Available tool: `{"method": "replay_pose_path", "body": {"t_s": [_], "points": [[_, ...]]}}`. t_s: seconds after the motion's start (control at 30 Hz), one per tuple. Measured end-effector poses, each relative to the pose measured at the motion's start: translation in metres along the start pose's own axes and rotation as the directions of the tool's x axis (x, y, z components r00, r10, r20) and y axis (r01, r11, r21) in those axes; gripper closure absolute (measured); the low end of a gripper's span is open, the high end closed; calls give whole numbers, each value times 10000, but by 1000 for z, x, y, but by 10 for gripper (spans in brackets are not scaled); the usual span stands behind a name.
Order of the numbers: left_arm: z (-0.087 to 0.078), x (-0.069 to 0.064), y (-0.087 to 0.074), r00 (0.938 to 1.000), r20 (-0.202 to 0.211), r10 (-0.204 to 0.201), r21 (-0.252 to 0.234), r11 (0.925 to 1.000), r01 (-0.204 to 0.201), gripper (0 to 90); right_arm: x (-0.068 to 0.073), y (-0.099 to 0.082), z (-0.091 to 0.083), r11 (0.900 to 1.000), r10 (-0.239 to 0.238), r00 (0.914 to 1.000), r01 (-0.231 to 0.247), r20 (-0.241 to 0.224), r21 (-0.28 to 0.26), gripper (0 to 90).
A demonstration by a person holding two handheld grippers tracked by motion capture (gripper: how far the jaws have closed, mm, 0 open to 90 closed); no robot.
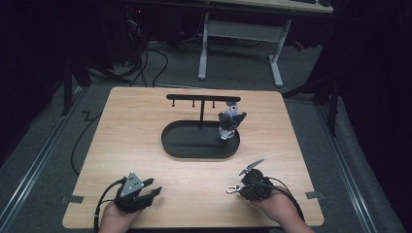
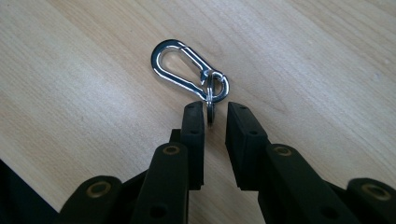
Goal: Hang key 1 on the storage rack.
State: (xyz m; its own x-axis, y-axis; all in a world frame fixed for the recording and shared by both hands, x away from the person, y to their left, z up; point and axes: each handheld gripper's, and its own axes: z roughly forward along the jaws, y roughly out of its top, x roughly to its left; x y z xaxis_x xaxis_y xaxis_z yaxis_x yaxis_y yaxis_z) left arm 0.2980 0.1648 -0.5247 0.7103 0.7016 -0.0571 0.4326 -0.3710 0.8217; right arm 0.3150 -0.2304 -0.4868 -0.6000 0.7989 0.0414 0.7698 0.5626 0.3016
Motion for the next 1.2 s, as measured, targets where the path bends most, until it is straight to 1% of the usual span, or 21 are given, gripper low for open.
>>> {"method": "replay_pose_path", "body": {"t_s": [0.07,0.1,0.17,0.27,0.33,0.37,0.43,0.5,0.57,0.6,0.63,0.73,0.8,0.83,0.9,0.97,1.03,1.07,1.1,1.13,1.2], "points": [[0,1,0,10000,-6,-24,3,10000,24,545,0,2,0,9999,-112,9999,112,15,106,781],[0,1,0,10000,-3,-42,0,10000,42,545,0,2,0,9998,-79,10000,78,47,193,786],[-1,1,0,10000,-22,-43,9,10000,43,545,0,4,1,9995,-16,10000,13,95,323,814],[-1,2,0,10000,-20,-49,-12,10000,49,545,-1,5,1,9988,-113,9998,104,182,473,846],[-1,2,0,10000,-13,-44,-5,10000,44,545,-1,6,1,9986,-32,9997,20,232,520,883],[-1,2,0,10000,-16,-46,-1,10000,46,545,1,6,0,9977,259,9993,-274,257,618,886],[-1,2,0,10000,-8,-37,6,10000,37,545,0,6,0,9977,227,9995,-240,203,637,889],[-1,2,0,10000,2,-27,24,10000,27,545,-2,7,-1,9981,-199,9995,185,229,585,889],[-1,2,0,10000,7,-36,14,10000,36,545,-2,7,-2,9978,-233,9997,226,108,617,890],[-1,2,0,10000,7,-39,12,10000,39,545,-3,9,-3,9971,-449,9990,445,51,612,891],[0,2,0,10000,-4,-36,-7,10000,36,544,-3,9,-5,9974,-370,9993,370,-25,626,891],[-1,3,0,10000,11,-37,0,10000,37,541,-3,12,-11,9973,-322,9994,328,-109,653,891],[-1,3,0,10000,10,-31,-15,10000,31,540,-4,14,-15,9965,-486,9986,498,-195,671,891],[-1,3,0,10000,16,-30,-20,10000,30,540,-4,15,-17,9961,-533,9985,542,-151,695,891],[-1,3,0,10000,19,-34,-54,10000,34,539,-4,17,-20,9956,-594,9981,603,-135,722,891],[-1,3,0,10000,26,-40,-86,10000,40,538,-2,20,-26,9961,-503,9985,516,-191,718,892],[-1,3,0,10000,51,-19,-74,10000,20,537,-3,22,-31,9958,-669,9975,683,-241,616,892],[-1,3,1,10000,58,-4,-83,10000,4,537,-3,22,-32,9964,-551,9982,564,-220,630,892],[-1,3,1,10000,73,30,-96,9999,-30,535,-4,23,-35,9964,-632,9976,646,-283,548,892],[-1,3,2,10000,83,32,-114,9999,-31,533,-3,24,-38,9970,-531,9983,544,-254,548,892],[-1,3,2,9999,151,-14,-167,9999,16,530,-4,26,-43,9971,-541,9984,549,-155,528,892]]}}
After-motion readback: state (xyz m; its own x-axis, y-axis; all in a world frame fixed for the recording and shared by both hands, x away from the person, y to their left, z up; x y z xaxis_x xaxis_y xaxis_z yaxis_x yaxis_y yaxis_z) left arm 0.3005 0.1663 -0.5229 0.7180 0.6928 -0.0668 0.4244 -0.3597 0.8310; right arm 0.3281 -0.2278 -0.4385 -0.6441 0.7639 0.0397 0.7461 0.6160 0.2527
